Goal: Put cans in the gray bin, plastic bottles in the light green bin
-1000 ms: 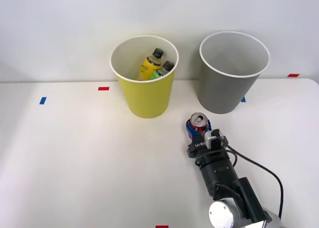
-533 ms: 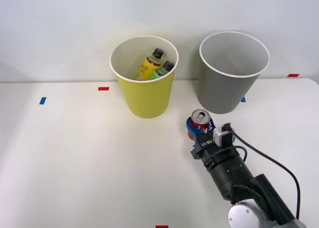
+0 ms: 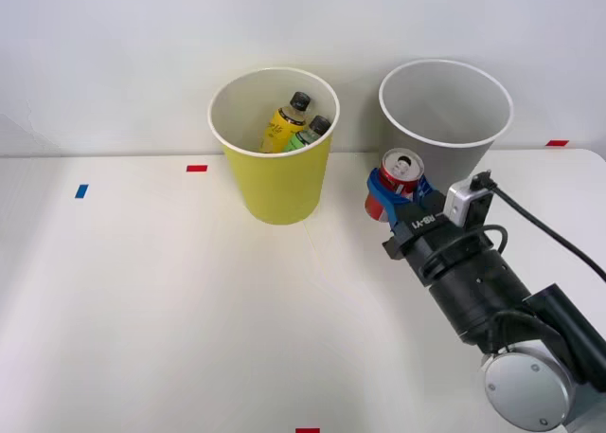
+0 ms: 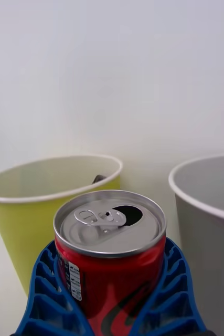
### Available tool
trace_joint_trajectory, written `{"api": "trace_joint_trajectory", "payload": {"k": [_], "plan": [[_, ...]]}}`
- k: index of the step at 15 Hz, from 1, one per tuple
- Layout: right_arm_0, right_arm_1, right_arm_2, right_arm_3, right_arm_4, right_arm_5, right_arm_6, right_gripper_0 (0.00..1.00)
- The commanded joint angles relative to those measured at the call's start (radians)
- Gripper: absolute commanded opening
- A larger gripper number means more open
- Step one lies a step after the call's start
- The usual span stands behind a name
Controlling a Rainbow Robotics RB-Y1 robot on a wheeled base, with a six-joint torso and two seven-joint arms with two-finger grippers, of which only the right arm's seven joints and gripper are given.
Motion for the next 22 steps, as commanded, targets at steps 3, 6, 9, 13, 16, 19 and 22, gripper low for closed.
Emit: {"api": "trace_joint_trajectory", "payload": {"k": [3,6,9,13,16,19,22], "plan": [[-0.047,0.009,-0.064,-0.059,-0.041,0.012,-0.034,0.01],[-0.146,0.012,-0.121,-0.052,-0.136,0.083,-0.043,0.01],[-0.267,-0.013,-0.166,0.040,-0.201,0.090,-0.046,0.01],[-0.387,-0.057,-0.187,0.210,-0.215,0.090,-0.056,0.01],[-0.458,-0.072,-0.187,0.319,-0.218,0.090,-0.059,0.01],[-0.487,-0.115,-0.187,0.356,-0.225,0.124,-0.065,0.01],[-0.511,-0.141,-0.187,0.394,-0.230,0.150,-0.069,0.01]]}}
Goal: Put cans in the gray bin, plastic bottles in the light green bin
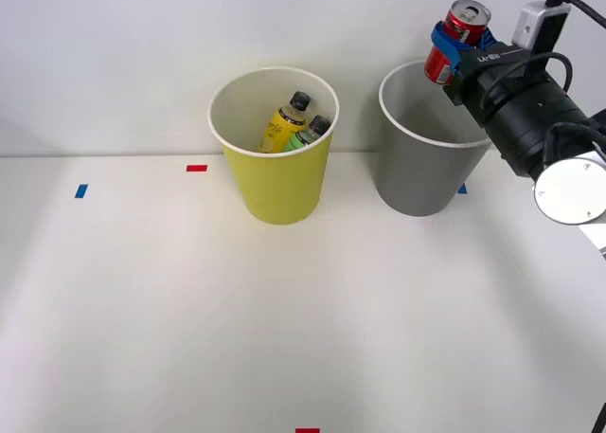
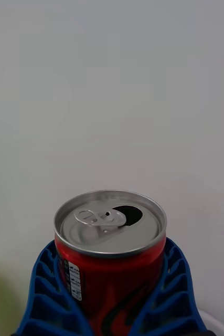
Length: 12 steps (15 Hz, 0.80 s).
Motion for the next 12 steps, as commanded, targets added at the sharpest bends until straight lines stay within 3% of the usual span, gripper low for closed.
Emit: {"api": "trace_joint_trajectory", "payload": {"k": [1,5,6,7,12], "plan": [[-0.033,-0.011,0.008,0.054,0.004,0.012,-0.001,0.01],[-0.058,-0.011,0.031,0.096,0.004,0.010,-0.003,0.02],[-0.059,-0.012,0.032,0.094,0.002,0.010,-0.003,0.48],[-0.059,-0.012,0.032,0.094,-0.001,0.010,-0.003,1.00],[-0.059,-0.012,0.038,0.094,0.004,0.010,-0.004,1.00]]}}
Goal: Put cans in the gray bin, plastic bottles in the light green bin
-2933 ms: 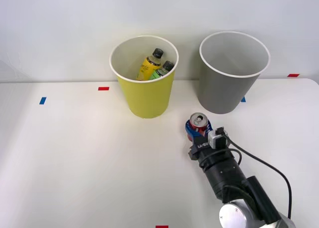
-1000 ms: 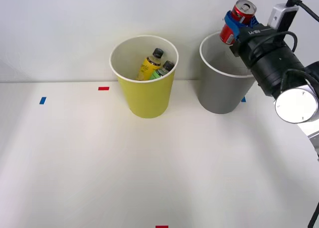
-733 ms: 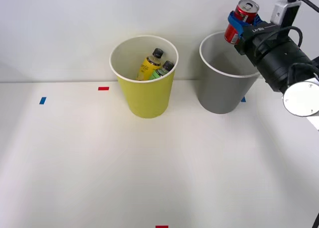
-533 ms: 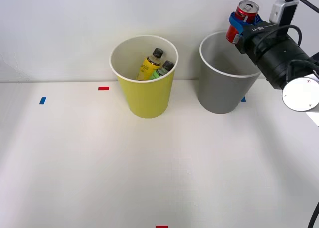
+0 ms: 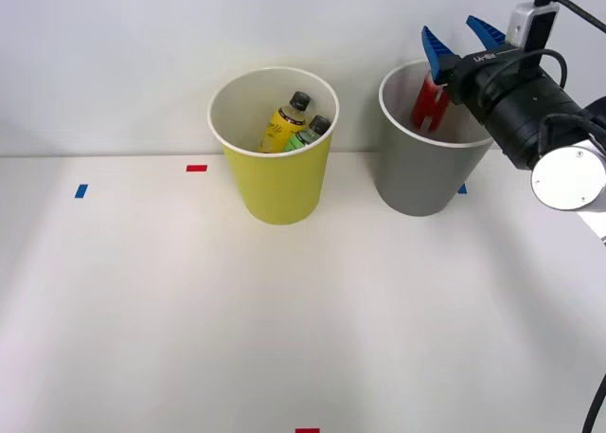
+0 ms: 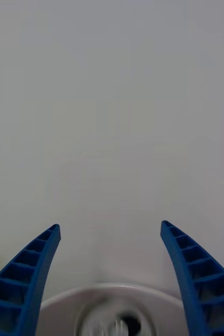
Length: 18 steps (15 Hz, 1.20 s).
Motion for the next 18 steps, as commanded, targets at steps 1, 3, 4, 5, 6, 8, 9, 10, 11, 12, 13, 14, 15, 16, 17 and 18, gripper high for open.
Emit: {"api": "trace_joint_trajectory", "payload": {"k": [1,3,4,5,6,8,9,10,11,12,13,14,15,16,17,18], "plan": [[0.002,0.000,0.004,-0.007,0.006,0.000,0.000,1.00],[0.018,0.000,0.004,-0.039,0.004,0.000,0.000,1.00],[0.058,-0.004,-0.005,-0.094,0.000,-0.005,0.000,1.00],[0.109,-0.006,-0.025,-0.155,0.000,-0.005,0.000,1.00],[0.166,-0.010,-0.049,-0.224,-0.003,-0.005,-0.003,1.00],[0.311,-0.020,-0.103,-0.373,-0.006,-0.005,-0.008,1.00],[0.382,-0.023,-0.134,-0.427,0.000,-0.011,-0.006,1.00],[0.482,-0.024,-0.166,-0.484,0.011,-0.050,0.001,1.00],[0.546,-0.023,-0.172,-0.517,0.012,-0.093,0.003,1.00],[0.603,-0.023,-0.172,-0.542,0.012,-0.139,0.003,1.00],[0.672,-0.023,-0.173,-0.568,0.023,-0.189,0.003,1.00],[0.721,-0.023,-0.172,-0.577,0.049,-0.232,0.000,1.00],[0.769,-0.023,-0.172,-0.580,0.072,-0.274,-0.002,1.00],[0.822,-0.023,-0.172,-0.583,0.095,-0.309,-0.003,1.00],[0.862,-0.020,-0.173,-0.583,0.109,-0.335,-0.005,1.00],[0.907,-0.003,-0.172,-0.585,0.126,-0.363,-0.008,1.00]]}}
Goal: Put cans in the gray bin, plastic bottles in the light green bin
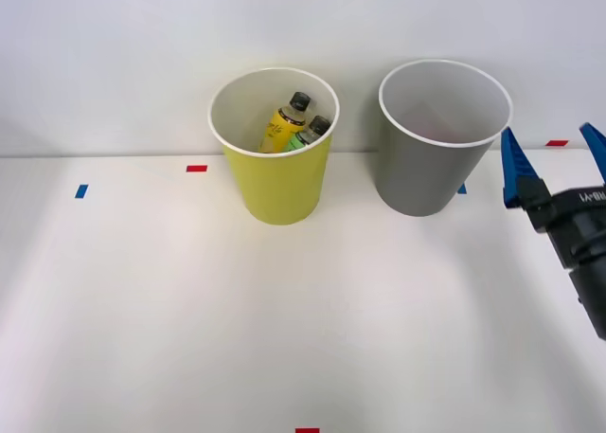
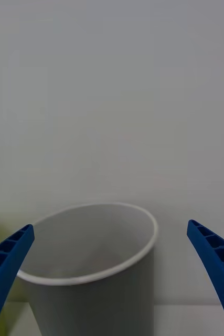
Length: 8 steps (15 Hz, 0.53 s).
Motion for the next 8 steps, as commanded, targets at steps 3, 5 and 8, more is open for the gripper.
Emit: {"api": "trace_joint_trajectory", "payload": {"k": [3,5,8], "plan": [[0.179,0.090,0.000,-0.005,0.069,-0.076,-0.009,1.00],[0.225,0.148,0.004,-0.005,0.075,-0.074,-0.009,1.00],[0.279,0.230,0.012,-0.005,0.103,-0.074,-0.007,1.00]]}}
